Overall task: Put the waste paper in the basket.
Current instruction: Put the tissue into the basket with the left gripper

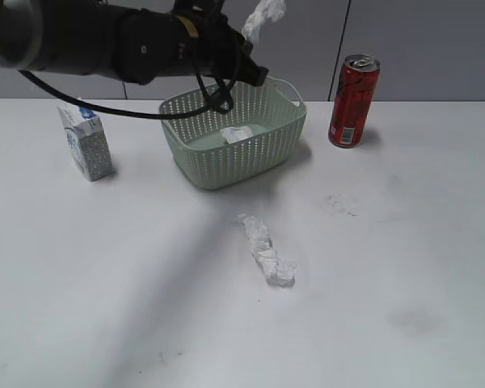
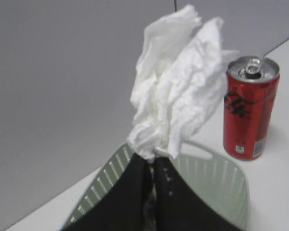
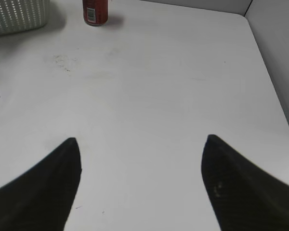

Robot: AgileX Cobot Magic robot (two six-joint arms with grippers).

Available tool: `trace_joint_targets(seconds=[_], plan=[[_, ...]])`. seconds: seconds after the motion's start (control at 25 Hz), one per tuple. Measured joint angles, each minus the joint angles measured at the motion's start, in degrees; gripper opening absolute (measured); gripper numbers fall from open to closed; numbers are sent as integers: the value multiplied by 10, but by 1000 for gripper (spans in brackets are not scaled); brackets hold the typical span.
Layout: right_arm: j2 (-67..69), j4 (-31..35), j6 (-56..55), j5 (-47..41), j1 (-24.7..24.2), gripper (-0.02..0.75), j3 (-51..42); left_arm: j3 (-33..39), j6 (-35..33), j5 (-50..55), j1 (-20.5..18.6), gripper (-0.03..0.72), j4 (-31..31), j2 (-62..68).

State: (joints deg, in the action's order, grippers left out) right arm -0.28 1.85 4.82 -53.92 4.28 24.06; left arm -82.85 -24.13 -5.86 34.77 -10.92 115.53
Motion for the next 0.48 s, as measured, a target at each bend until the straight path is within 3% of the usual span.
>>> trace_joint_targets(seconds=[0.12,0.32,0.4,0.48], plan=[[0,-1,0,0,0,589,0,0,0,8,0,169,-3,21],[0,-2,0,0,0,589,0,0,0,13,0,566,-31,32],[0,-2,0,0,0,589,0,0,0,13,-1,634,-40,32],[0,-2,0,0,0,589,0,0,0,20,-1,644,-42,32]])
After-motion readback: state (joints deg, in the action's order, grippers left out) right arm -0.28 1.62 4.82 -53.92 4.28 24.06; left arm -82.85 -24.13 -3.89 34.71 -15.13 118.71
